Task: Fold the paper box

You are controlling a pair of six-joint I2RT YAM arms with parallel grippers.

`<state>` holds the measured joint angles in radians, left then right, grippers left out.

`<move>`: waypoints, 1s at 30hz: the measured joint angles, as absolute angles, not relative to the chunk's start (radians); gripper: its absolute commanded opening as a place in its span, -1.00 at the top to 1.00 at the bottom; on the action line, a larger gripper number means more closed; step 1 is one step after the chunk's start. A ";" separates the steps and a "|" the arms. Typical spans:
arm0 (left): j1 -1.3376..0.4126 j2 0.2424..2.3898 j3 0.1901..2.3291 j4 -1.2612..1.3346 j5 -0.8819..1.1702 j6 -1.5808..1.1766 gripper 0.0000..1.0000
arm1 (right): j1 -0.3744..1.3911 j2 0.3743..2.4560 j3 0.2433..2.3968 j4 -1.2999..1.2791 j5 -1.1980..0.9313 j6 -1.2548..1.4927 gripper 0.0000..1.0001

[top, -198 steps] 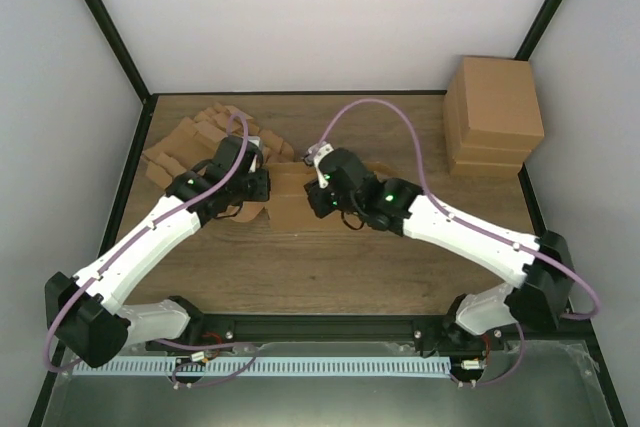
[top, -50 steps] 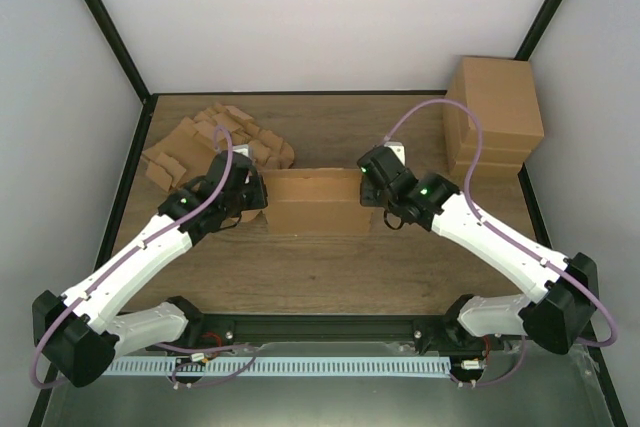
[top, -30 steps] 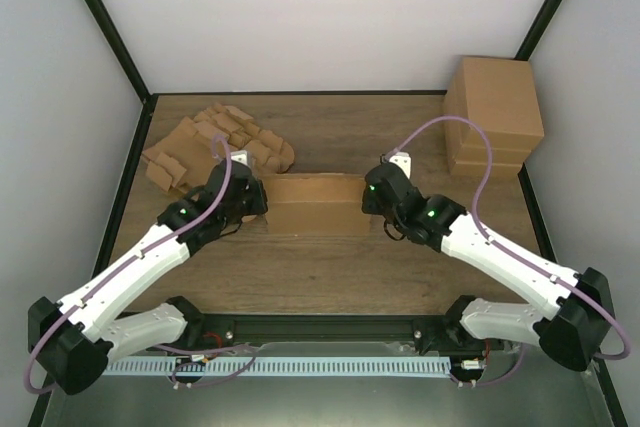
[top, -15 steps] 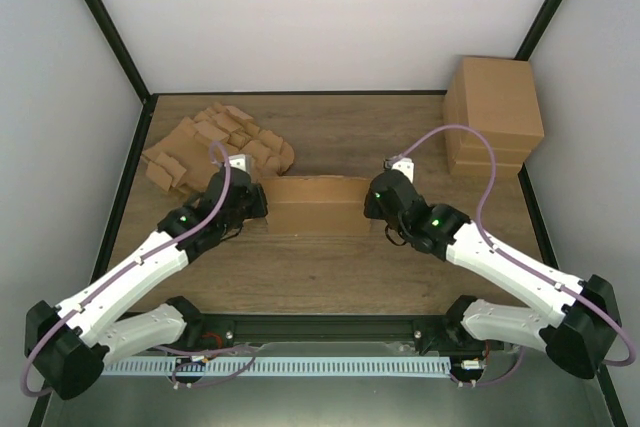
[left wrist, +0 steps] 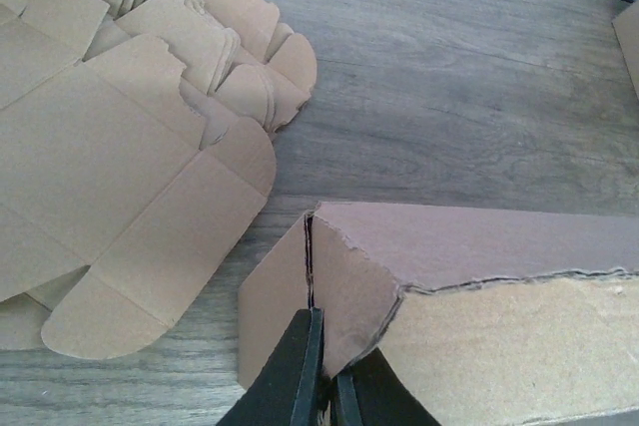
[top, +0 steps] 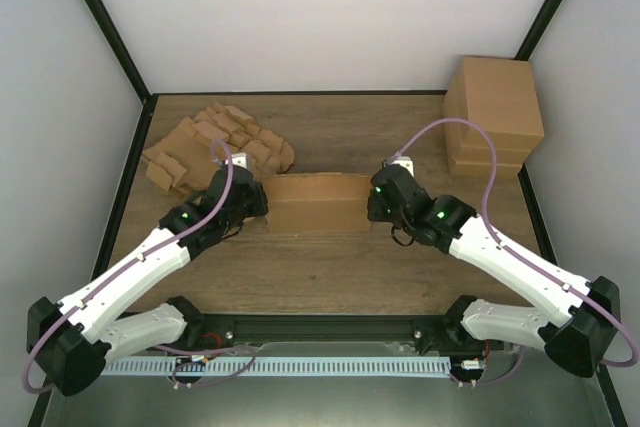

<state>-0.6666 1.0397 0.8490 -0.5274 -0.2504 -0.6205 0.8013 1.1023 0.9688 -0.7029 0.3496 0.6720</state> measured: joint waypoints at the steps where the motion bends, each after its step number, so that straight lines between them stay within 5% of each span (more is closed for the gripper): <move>1: -0.667 1.040 0.849 -0.528 -0.251 -0.620 0.92 | 0.801 1.103 0.973 -0.709 0.347 0.670 0.47; 5: -0.667 1.043 0.853 -0.533 -0.256 -0.621 0.92 | 0.801 1.105 0.989 -0.723 0.344 0.666 0.46; 9: -0.667 1.045 0.862 -0.551 -0.257 -0.622 0.74 | 0.801 1.124 1.020 -0.732 0.355 0.657 0.00; 20: -0.667 1.076 0.919 -0.649 -0.230 -0.620 0.15 | 0.780 1.177 1.071 -0.733 0.361 0.615 0.27; 30: -0.667 1.076 0.995 -0.691 -0.222 -0.614 0.17 | 0.743 1.187 1.071 -0.741 0.339 0.598 0.39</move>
